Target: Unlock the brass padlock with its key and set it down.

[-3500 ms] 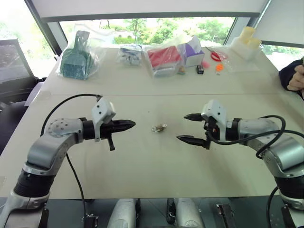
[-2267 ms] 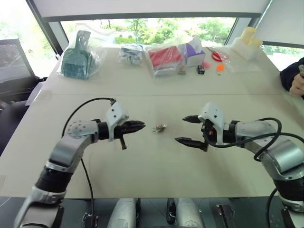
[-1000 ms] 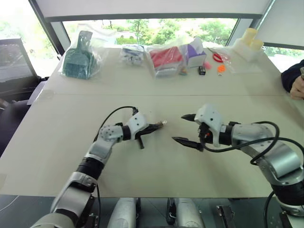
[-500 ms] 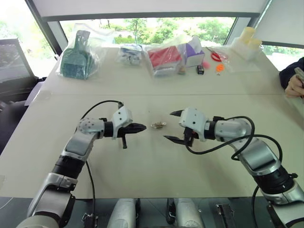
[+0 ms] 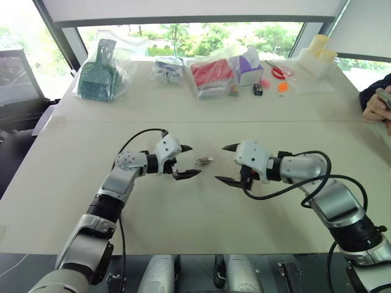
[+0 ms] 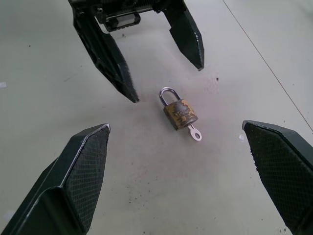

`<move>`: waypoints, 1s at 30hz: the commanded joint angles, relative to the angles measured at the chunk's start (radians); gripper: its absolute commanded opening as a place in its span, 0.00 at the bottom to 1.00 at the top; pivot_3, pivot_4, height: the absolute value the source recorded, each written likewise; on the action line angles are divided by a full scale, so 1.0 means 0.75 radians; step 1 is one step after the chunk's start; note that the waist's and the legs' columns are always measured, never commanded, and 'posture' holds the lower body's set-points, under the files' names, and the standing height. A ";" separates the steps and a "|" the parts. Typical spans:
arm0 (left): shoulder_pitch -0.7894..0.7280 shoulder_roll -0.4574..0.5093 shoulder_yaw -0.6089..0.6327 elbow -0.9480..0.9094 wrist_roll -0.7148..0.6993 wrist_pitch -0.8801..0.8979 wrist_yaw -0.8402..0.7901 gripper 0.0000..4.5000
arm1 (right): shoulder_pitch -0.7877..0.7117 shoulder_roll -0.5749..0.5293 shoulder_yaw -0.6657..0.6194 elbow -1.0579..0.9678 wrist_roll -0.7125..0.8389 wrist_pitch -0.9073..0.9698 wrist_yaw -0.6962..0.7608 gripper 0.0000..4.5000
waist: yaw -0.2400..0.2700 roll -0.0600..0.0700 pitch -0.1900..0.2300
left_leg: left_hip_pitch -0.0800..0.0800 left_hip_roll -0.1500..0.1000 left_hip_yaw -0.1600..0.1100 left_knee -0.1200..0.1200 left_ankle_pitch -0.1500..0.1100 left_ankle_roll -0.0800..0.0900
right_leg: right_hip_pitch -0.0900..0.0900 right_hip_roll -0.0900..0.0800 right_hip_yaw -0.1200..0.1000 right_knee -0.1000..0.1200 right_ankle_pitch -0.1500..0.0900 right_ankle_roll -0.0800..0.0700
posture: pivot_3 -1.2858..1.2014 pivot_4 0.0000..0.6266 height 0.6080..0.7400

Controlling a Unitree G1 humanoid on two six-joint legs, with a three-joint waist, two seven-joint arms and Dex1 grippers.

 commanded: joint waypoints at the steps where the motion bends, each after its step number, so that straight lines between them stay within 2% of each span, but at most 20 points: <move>1: -0.053 -0.031 -0.005 0.073 0.028 -0.053 0.002 1.00 | -0.001 -0.010 -0.046 -0.064 -0.007 0.001 -0.005 1.00 | -0.001 0.000 0.000 | 0.000 0.000 0.000 0.000 0.000 0.000 | 0.000 0.000 0.000 0.000 0.000 0.000 | 0.52 0.24 1.00; 10: -0.177 -0.104 -0.006 0.365 0.123 -0.172 0.021 1.00 | 0.019 -0.009 -0.058 -0.093 -0.014 0.021 -0.017 1.00 | 0.001 -0.001 0.000 | 0.000 0.000 0.000 0.000 0.000 0.000 | 0.000 0.000 0.000 0.000 0.000 0.000 | 0.52 0.24 1.00; 13: -0.187 -0.110 -0.007 0.402 0.136 -0.194 0.018 0.86 | 0.024 -0.008 -0.059 -0.099 -0.017 0.025 -0.019 1.00 | 0.001 -0.001 0.000 | 0.000 0.000 0.000 0.000 0.000 0.000 | 0.000 0.000 0.000 0.000 0.000 0.000 | 0.52 0.24 1.00; 15: -0.187 -0.112 -0.007 0.413 0.139 -0.200 0.010 0.66 | 0.025 -0.006 -0.058 -0.104 -0.019 0.030 -0.021 1.00 | 0.001 -0.001 0.000 | 0.000 0.000 0.000 0.000 0.000 0.000 | 0.001 0.000 0.000 0.000 0.000 0.000 | 0.52 0.24 1.00; 16: -0.184 -0.113 -0.007 0.415 0.140 -0.199 0.002 0.53 | 0.025 -0.006 -0.060 -0.102 -0.020 0.029 -0.021 1.00 | 0.000 -0.001 0.000 | 0.001 0.000 0.000 0.001 0.000 0.000 | 0.001 0.000 0.000 0.000 0.000 0.000 | 0.52 0.24 1.00; 19: -0.180 -0.115 -0.008 0.416 0.138 -0.192 -0.017 0.27 | 0.022 -0.006 -0.060 -0.097 -0.022 0.026 -0.021 1.00 | -0.001 -0.001 0.000 | 0.001 0.000 0.000 0.001 0.000 0.000 | 0.001 0.000 0.000 0.001 0.000 0.000 | 0.52 0.24 1.00; 21: -0.177 -0.113 -0.008 0.412 0.138 -0.183 -0.024 0.18 | 0.021 -0.006 -0.059 -0.096 -0.023 0.025 -0.021 1.00 | -0.001 -0.001 0.000 | 0.002 0.000 0.000 0.001 0.000 0.000 | 0.001 0.000 0.000 0.001 0.000 0.000 | 0.52 0.24 1.00; 25: -0.159 -0.076 -0.008 0.363 0.130 -0.150 -0.070 0.18 | 0.016 -0.004 -0.056 -0.090 -0.026 0.018 -0.016 1.00 | -0.001 -0.001 0.000 | 0.002 0.000 0.000 0.000 0.000 0.000 | 0.001 0.000 0.000 0.001 0.000 0.000 | 0.52 0.24 1.00; 30: -0.117 0.041 0.021 0.156 0.065 -0.068 -0.206 0.18 | -0.009 0.006 -0.037 -0.069 -0.050 -0.018 -0.017 1.00 | -0.011 -0.001 0.000 | 0.002 0.002 0.000 0.000 0.000 0.000 | 0.000 0.001 0.000 0.001 0.000 0.000 | 0.52 0.24 1.00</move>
